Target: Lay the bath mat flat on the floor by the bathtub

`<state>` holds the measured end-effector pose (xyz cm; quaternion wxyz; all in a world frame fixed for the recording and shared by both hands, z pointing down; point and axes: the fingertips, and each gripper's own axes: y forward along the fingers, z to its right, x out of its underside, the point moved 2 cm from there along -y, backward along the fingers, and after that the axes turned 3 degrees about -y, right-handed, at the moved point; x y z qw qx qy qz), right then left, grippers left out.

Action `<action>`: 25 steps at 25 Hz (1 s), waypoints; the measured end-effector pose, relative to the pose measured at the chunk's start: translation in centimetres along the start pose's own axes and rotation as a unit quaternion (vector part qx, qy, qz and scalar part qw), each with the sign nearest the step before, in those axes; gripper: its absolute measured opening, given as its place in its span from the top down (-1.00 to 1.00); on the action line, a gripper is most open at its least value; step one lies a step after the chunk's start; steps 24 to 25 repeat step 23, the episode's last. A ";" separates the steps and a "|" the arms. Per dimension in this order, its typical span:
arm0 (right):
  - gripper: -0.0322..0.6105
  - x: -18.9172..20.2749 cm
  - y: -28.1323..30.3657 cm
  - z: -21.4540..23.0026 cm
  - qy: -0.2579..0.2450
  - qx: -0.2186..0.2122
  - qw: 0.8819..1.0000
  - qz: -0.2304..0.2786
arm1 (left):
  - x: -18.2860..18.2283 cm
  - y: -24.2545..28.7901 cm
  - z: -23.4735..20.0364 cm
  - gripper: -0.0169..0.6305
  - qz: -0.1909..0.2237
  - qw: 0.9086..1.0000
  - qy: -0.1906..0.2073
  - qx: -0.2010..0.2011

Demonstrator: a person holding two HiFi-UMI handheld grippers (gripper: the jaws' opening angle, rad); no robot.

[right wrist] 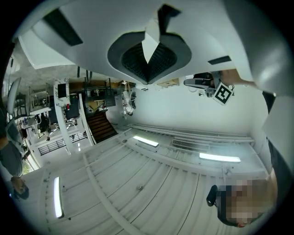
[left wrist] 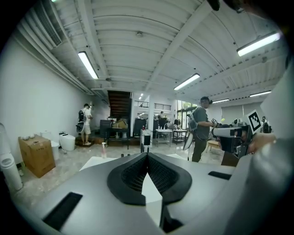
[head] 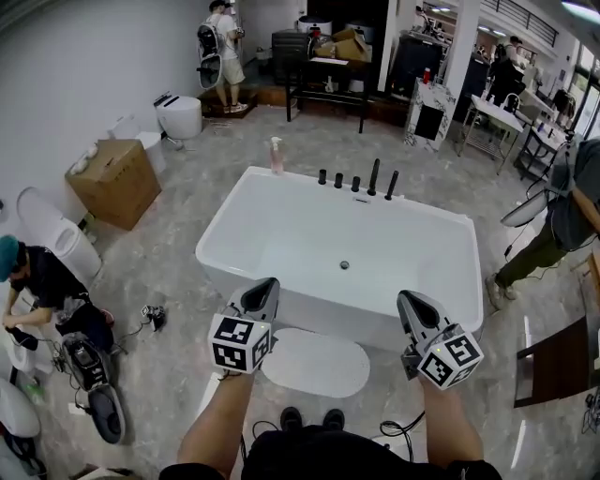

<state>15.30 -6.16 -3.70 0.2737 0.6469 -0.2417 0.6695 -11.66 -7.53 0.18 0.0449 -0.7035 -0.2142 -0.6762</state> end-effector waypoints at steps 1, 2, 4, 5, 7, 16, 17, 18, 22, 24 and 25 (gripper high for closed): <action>0.86 0.2 -0.1 0.1 -0.003 0.001 1.000 -0.001 | 0.1 0.1 0.2 0.91 0.000 1.000 -0.005 0.000; 0.86 0.5 -0.2 0.2 -0.004 0.000 1.000 -0.002 | 0.2 0.2 0.4 0.91 0.000 1.000 -0.010 0.000; 0.86 1.3 -1.0 0.5 0.003 0.000 1.000 -0.006 | 0.8 0.3 1.3 0.91 -0.001 1.000 -0.020 0.001; 0.86 1.7 -1.5 0.6 0.007 0.001 1.000 -0.008 | 1.2 0.3 1.7 0.91 -0.003 1.000 -0.021 0.001; 0.86 2.1 -1.9 0.9 0.015 0.003 1.000 -0.008 | 1.5 0.5 2.1 0.91 -0.010 1.000 -0.013 0.003; 0.86 3.1 -0.3 1.9 0.035 0.008 0.999 -0.004 | 1.5 1.5 1.4 0.91 -0.015 1.000 -0.007 -0.004; 0.86 3.2 -0.2 2.0 0.037 0.008 0.999 -0.004 | 1.5 1.5 1.4 0.91 -0.015 1.000 -0.009 -0.006; 0.86 3.3 -0.1 2.1 0.039 0.006 0.999 -0.004 | 1.6 1.6 1.5 0.91 -0.015 1.000 -0.010 -0.008; 0.86 3.8 -0.4 2.7 0.046 0.004 0.999 -0.003 | 2.0 2.0 1.7 0.91 -0.019 1.000 -0.011 -0.013; 0.86 3.9 -0.4 2.8 0.048 0.004 0.999 -0.003 | 2.1 2.1 1.7 0.91 -0.019 1.000 -0.011 -0.013; 0.86 3.9 -0.4 2.8 0.048 0.004 0.999 -0.003 | 2.1 2.1 1.7 0.91 -0.019 1.000 -0.011 -0.013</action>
